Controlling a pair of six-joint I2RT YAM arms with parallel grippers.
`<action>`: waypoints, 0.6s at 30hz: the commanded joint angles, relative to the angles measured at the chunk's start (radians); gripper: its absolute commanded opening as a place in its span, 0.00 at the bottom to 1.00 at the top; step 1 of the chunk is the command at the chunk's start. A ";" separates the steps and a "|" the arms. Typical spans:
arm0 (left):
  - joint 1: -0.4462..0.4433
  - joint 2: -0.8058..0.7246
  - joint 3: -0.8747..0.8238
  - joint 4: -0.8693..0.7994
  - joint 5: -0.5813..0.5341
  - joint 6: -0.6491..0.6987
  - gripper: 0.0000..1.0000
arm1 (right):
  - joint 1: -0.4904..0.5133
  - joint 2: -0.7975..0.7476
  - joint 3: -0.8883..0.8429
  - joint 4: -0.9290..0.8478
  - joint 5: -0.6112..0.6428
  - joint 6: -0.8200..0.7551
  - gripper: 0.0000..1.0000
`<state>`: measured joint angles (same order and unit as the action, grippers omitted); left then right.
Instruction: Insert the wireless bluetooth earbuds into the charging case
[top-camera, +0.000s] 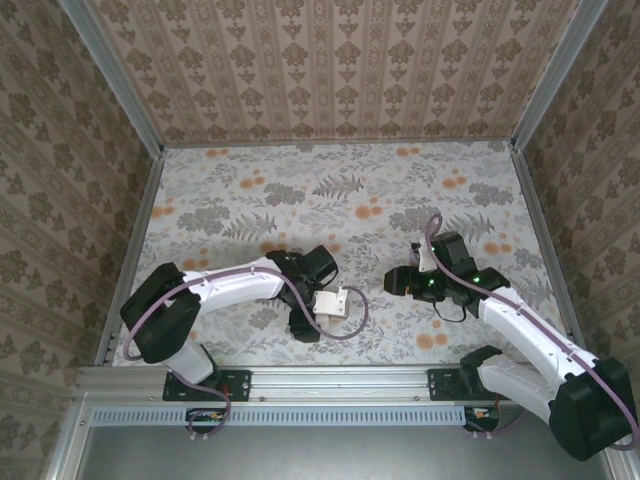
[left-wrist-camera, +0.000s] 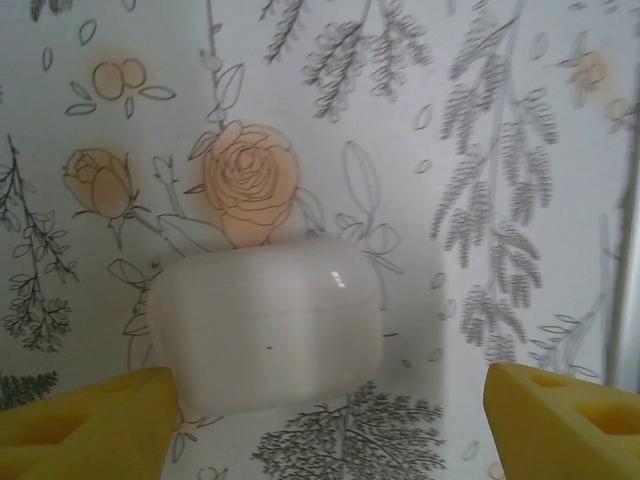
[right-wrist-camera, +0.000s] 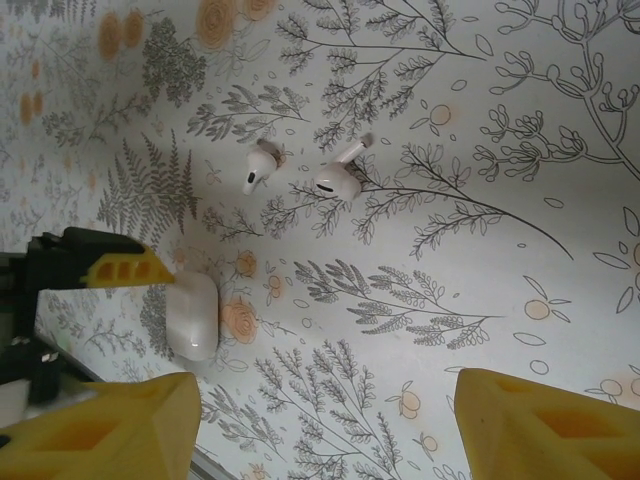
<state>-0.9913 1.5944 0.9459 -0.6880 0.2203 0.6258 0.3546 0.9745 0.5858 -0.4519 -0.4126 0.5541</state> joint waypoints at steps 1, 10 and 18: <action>-0.016 0.032 0.032 0.022 -0.078 -0.010 0.81 | -0.011 -0.023 -0.012 0.012 -0.032 -0.002 0.69; -0.040 0.100 0.051 0.051 -0.101 -0.050 0.85 | -0.023 -0.025 -0.029 0.025 -0.046 -0.008 0.69; -0.048 0.142 0.043 0.066 -0.157 -0.042 0.81 | -0.032 -0.047 -0.034 0.007 -0.047 -0.011 0.69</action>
<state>-1.0332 1.7031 0.9787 -0.6327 0.0883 0.5873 0.3309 0.9531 0.5625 -0.4442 -0.4362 0.5533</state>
